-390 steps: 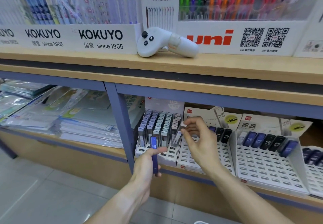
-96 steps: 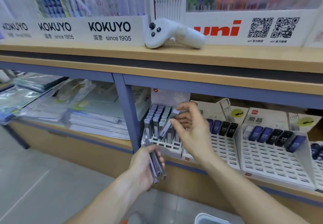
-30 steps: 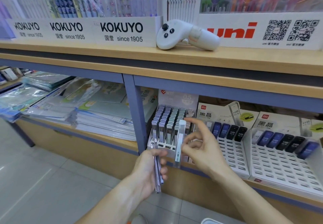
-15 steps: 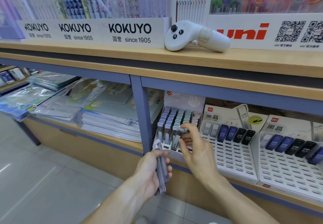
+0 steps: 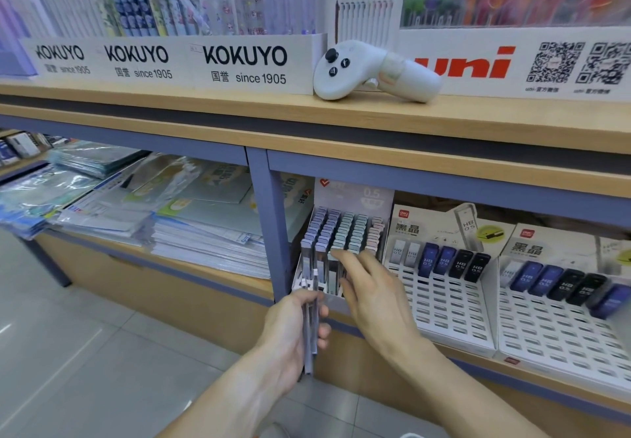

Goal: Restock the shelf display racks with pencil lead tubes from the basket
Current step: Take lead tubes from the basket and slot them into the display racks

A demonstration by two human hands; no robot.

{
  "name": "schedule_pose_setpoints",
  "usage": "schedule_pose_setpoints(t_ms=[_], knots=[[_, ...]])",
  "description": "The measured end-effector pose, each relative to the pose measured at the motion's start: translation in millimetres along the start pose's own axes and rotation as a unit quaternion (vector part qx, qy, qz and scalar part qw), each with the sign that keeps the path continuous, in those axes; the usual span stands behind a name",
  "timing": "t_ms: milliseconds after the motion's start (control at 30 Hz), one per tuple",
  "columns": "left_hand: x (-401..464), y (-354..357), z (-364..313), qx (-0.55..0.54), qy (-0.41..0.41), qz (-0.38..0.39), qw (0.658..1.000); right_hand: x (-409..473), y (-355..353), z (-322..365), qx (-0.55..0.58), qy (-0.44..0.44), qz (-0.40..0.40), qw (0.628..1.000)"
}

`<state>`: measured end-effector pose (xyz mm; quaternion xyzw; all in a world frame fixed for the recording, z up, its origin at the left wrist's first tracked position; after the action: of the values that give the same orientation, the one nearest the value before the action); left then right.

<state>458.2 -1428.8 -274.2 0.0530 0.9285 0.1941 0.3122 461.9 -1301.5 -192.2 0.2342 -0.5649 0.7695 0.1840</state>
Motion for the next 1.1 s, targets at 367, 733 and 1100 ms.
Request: schedule_pose_setpoints(t_ms=[367, 733, 1100], knots=[[-14.8, 33.7, 10.9, 0.059, -0.027, 0.104, 0.993, -37.7, 6.6, -40.7, 0.523, 0.312, 0.097, 0.787], [-4.5, 4.8, 1.9, 0.114, 0.036, -0.051, 0.992, -22.1, -66.9, -89.8, 0.374, 0.223, -0.149, 0.887], [0.9, 11.8, -1.7, 0.075, 0.074, -0.030, 0.994, -17.4, -50.3, -55.0, 0.223, 0.066, -0.100, 0.967]])
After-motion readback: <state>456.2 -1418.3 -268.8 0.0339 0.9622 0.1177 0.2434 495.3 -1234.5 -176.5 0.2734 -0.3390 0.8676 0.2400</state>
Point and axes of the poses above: each hand's wrist, its own x-axis towards the middle knuckle, its own y-axis out of the palm, z = x × y, the point moved 10 cm from there along x, towards the middle knuckle, and after that the axes turned 4 degrees about -x, right-handed, at the moved point
